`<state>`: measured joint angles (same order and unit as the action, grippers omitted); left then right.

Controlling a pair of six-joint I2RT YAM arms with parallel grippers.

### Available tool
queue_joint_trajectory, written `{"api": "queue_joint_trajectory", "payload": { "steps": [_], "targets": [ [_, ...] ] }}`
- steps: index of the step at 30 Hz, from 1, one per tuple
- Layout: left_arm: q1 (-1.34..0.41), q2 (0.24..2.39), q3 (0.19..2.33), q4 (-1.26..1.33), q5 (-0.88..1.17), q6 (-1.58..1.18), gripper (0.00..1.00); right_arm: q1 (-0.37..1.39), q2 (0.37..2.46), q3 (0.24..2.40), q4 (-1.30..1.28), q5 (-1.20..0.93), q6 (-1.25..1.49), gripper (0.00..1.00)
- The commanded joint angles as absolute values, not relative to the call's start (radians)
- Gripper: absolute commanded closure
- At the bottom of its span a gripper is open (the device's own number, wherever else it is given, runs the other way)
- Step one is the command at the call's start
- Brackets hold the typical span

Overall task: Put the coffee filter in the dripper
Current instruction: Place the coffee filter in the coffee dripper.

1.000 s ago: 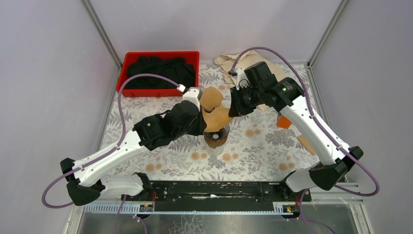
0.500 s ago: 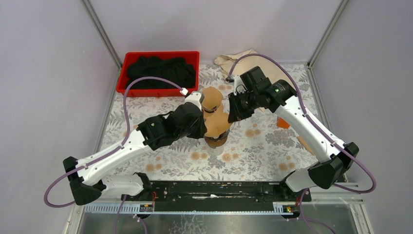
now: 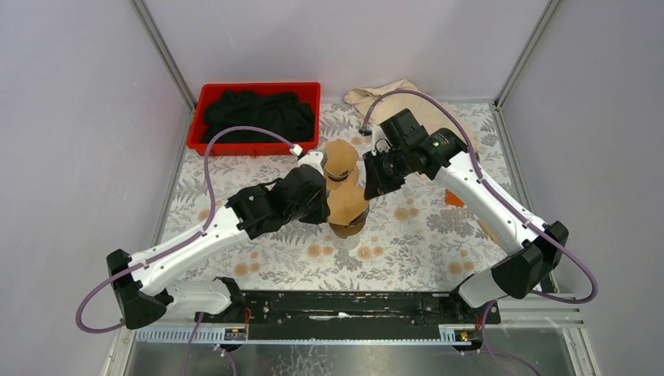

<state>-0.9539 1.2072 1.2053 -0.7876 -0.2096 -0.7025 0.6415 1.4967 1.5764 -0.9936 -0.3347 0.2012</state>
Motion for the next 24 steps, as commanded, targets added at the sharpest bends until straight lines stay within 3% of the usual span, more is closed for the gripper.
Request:
{"api": "queue_joint_trajectory", "payload": {
  "steps": [1, 13, 24],
  "targets": [
    [-0.943, 1.220, 1.195, -0.782, -0.201, -0.709, 0.87, 0.653, 1.504, 1.581, -0.975, -0.345, 0.188, 0.85],
    [-0.936, 1.236, 1.206, -0.775, -0.190, -0.695, 0.77, 0.653, 1.492, 1.588, -0.988, -0.326, 0.181, 0.80],
    [-0.934, 1.178, 1.233, -0.776, -0.211, -0.698, 0.44, 0.653, 1.458, 1.614, -0.976, -0.307, 0.185, 0.71]
  ]
}}
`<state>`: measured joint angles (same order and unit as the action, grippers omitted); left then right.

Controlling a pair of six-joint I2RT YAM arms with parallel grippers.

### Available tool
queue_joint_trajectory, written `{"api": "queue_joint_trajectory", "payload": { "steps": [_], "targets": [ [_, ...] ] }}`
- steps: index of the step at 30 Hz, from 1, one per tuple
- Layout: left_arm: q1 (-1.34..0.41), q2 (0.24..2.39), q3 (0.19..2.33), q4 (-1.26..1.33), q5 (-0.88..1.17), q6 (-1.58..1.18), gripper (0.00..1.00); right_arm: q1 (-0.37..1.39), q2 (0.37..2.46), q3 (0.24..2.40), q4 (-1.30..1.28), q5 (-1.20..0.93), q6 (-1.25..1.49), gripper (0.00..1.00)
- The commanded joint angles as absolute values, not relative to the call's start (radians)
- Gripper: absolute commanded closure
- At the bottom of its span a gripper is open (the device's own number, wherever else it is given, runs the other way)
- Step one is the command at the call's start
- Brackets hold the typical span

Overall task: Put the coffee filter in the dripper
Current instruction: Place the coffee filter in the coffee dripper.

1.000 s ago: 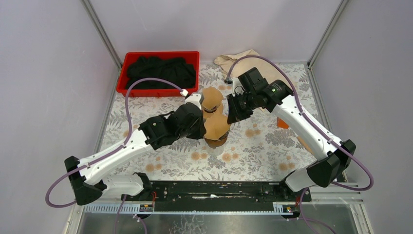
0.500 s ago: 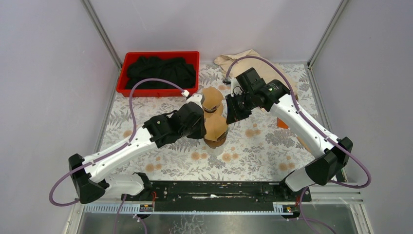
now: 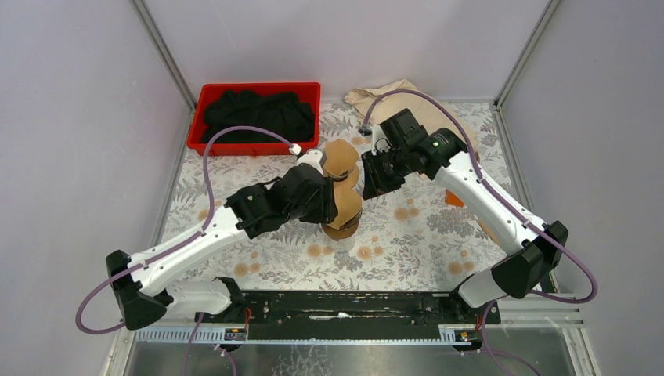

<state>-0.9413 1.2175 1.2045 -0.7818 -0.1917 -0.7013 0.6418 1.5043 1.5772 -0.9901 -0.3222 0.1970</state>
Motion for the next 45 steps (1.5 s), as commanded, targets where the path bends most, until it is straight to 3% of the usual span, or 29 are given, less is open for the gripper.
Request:
{"api": "queue_joint_trajectory", "payload": {
  "steps": [1, 10, 16, 45],
  "targets": [
    [-0.935, 1.174, 1.235, -0.775, -0.214, -0.698, 0.40, 0.653, 1.457, 1.611, -0.969, -0.312, 0.186, 0.70],
    [-0.929, 1.142, 1.231, -0.780, -0.261, -0.689, 0.27, 0.658, 1.433, 1.577, -0.909, -0.333, 0.197, 0.57],
    [-0.900, 1.166, 1.217, -0.781, -0.283, -0.672, 0.22, 0.675, 1.441, 1.543, -0.868, -0.329, 0.217, 0.54],
    [-0.847, 1.200, 1.068, -0.700, -0.202, -0.668, 0.25, 0.722, 1.488, 1.409, -0.845, -0.221, 0.184, 0.51]
  ]
}}
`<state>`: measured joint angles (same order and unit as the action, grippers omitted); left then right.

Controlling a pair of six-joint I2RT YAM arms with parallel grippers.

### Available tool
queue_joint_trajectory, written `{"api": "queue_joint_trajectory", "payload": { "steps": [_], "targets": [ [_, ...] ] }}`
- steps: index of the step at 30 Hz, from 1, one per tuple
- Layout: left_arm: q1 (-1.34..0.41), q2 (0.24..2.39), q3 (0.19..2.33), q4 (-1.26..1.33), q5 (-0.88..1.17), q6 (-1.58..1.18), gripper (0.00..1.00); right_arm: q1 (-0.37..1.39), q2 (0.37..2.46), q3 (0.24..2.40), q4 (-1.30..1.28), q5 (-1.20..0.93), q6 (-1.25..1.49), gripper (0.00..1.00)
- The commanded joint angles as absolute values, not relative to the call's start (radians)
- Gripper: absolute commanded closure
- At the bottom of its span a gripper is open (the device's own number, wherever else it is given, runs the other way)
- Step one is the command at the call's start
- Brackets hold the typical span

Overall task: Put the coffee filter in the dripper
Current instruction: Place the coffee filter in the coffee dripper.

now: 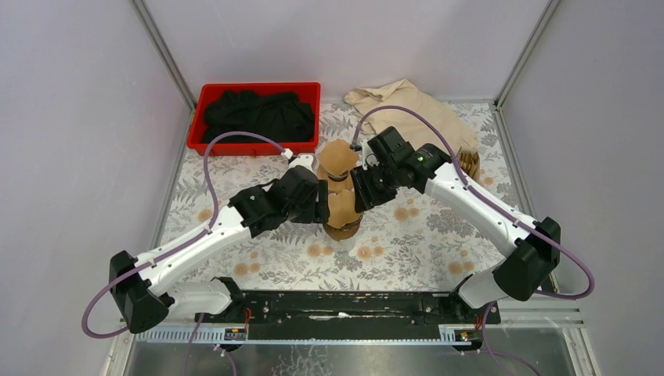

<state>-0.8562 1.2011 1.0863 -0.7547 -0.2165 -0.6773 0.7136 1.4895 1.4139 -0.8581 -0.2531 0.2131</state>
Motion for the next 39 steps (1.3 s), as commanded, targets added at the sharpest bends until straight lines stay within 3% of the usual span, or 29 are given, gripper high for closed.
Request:
{"api": "queue_joint_trajectory", "payload": {
  "steps": [1, 20, 39],
  "targets": [
    [-0.847, 1.199, 1.066, -0.701, -0.200, -0.669, 0.25, 0.722, 1.485, 1.409, -0.845, -0.221, 0.184, 0.51],
    [-0.837, 1.118, 1.093, -0.661, -0.166, -0.659, 0.22, 0.727, 1.379, 1.405, -0.753, -0.271, 0.214, 0.40],
    [-0.786, 1.247, 1.072, -0.555, -0.129, -0.623, 0.21, 0.819, 1.405, 1.328, -0.787, -0.127, 0.212, 0.38]
  ]
}}
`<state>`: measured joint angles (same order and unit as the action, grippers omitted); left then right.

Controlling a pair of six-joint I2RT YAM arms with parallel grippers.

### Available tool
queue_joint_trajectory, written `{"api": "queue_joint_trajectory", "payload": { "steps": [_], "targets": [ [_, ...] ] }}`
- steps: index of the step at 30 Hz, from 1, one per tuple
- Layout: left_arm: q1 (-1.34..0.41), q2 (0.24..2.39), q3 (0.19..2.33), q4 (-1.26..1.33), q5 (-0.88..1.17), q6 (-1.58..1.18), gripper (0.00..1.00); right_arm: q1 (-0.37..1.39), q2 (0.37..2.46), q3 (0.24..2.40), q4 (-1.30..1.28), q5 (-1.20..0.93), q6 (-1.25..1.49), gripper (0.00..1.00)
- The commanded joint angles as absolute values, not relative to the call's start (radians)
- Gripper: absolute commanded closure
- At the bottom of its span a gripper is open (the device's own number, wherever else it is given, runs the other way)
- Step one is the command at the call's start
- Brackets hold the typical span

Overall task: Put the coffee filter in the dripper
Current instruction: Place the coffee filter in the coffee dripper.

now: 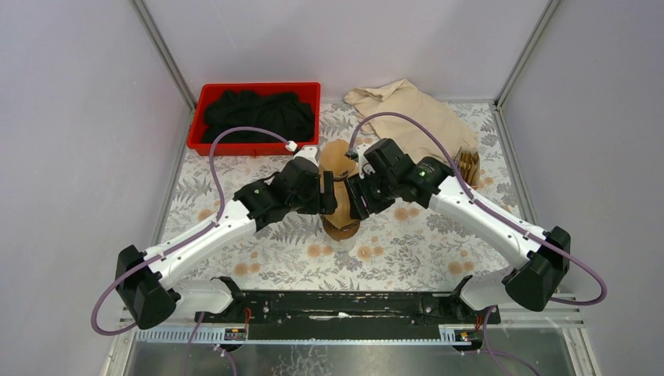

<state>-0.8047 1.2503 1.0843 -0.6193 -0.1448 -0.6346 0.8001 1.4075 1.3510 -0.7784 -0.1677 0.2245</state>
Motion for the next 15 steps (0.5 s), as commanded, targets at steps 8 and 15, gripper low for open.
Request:
{"api": "queue_joint_trajectory", "payload": {
  "steps": [8, 15],
  "targets": [
    [-0.768, 1.231, 1.039, -0.550, -0.115, -0.642, 0.22, 0.831, 1.398, 1.292, -0.804, -0.101, 0.170, 0.37],
    [-0.764, 1.203, 1.027, -0.561, -0.112, -0.651, 0.22, 0.833, 1.399, 1.290, -0.792, -0.097, 0.153, 0.37]
  ]
}}
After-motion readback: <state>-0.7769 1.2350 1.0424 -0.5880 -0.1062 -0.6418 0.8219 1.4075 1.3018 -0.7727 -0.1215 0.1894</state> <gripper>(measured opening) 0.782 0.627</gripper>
